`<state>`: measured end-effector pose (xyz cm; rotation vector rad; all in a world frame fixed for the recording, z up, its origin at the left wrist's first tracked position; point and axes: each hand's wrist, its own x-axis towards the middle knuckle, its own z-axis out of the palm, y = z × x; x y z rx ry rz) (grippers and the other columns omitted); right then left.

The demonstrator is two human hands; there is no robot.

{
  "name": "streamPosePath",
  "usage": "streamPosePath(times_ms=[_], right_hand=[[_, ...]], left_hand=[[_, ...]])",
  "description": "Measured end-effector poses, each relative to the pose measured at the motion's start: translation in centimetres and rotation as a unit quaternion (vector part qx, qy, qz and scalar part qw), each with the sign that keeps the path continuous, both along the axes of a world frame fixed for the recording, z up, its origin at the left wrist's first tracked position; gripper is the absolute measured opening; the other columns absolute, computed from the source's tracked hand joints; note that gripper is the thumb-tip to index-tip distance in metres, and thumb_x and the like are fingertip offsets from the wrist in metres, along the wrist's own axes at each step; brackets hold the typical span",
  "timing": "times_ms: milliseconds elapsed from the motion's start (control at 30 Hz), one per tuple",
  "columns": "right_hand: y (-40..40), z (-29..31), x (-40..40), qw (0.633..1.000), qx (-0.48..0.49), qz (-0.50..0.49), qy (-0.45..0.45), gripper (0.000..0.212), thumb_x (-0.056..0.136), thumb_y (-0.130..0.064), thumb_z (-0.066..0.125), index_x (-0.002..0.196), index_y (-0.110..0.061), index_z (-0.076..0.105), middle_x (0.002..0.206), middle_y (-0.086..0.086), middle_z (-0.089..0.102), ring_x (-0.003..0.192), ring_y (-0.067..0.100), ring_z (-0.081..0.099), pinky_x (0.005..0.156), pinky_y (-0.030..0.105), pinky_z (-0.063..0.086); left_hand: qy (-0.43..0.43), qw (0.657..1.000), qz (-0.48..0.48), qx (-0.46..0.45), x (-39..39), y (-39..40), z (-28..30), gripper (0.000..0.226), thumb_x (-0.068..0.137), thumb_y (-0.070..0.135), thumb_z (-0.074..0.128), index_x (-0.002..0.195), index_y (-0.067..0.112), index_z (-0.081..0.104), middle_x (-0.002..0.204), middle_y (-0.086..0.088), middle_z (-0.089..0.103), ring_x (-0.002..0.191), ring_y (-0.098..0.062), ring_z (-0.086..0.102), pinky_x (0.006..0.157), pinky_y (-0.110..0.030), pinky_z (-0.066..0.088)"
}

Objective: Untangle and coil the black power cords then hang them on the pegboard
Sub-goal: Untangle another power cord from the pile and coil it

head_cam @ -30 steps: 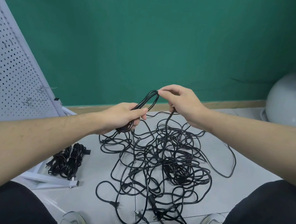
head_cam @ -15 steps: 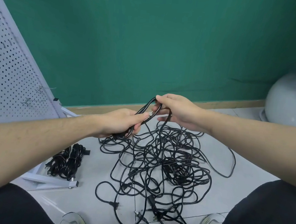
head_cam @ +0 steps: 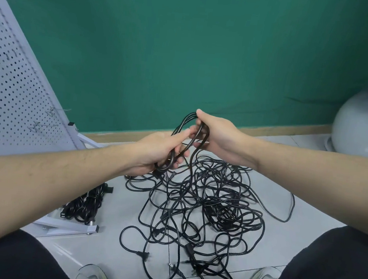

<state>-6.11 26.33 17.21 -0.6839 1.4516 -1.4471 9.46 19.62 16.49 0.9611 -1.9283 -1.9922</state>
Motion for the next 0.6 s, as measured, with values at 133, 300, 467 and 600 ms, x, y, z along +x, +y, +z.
streamPosePath(times_ms=[133, 300, 467, 600], right_hand=[[-0.2, 0.7, 1.0, 0.997, -0.026, 0.009, -0.069, 0.031, 0.103, -0.037, 0.054, 0.079, -0.018, 0.051, 0.059, -0.003, 0.052, 0.055, 0.016, 0.051, 0.063, 0.03, 0.043], [-0.2, 1.2, 1.2, 0.994, -0.03, -0.012, -0.105, 0.035, 0.105, -0.038, 0.049, 0.077, -0.019, 0.041, 0.058, -0.004, 0.032, 0.051, 0.015, 0.037, 0.056, 0.03, 0.034], [-0.2, 1.5, 1.3, 0.995, -0.022, -0.021, -0.097, 0.035, 0.104, -0.042, 0.05, 0.078, -0.021, 0.039, 0.058, -0.006, 0.029, 0.05, 0.012, 0.032, 0.064, 0.031, 0.014], [-0.2, 1.3, 1.4, 0.989, -0.034, -0.023, -0.14, 0.036, 0.105, -0.038, 0.051, 0.076, -0.019, 0.04, 0.058, -0.004, 0.028, 0.05, 0.013, 0.03, 0.057, 0.027, 0.028]], left_hand=[[-0.019, 0.998, -0.013, -0.06, -0.3, 0.6, -0.4, 0.051, 0.087, 0.054, 0.067, 0.05, 0.02, 0.057, 0.073, 0.001, 0.063, 0.057, -0.014, 0.049, 0.054, -0.026, 0.036], [-0.041, 0.979, -0.011, -0.2, -0.5, 1.2, -0.4, 0.036, 0.097, 0.052, 0.06, 0.069, 0.038, 0.078, 0.094, -0.007, 0.067, 0.085, -0.014, 0.054, 0.08, -0.028, 0.041], [-0.038, 0.986, -0.029, -0.16, -0.7, 1.1, 0.0, 0.034, 0.098, 0.051, 0.057, 0.086, 0.031, 0.081, 0.112, 0.012, 0.076, 0.104, -0.002, 0.062, 0.091, -0.023, 0.042], [-0.03, 0.995, -0.06, -0.071, -0.6, 1.1, -0.3, 0.04, 0.1, 0.043, 0.057, 0.078, 0.024, 0.083, 0.089, 0.0, 0.078, 0.106, -0.027, 0.068, 0.116, -0.048, 0.038]])
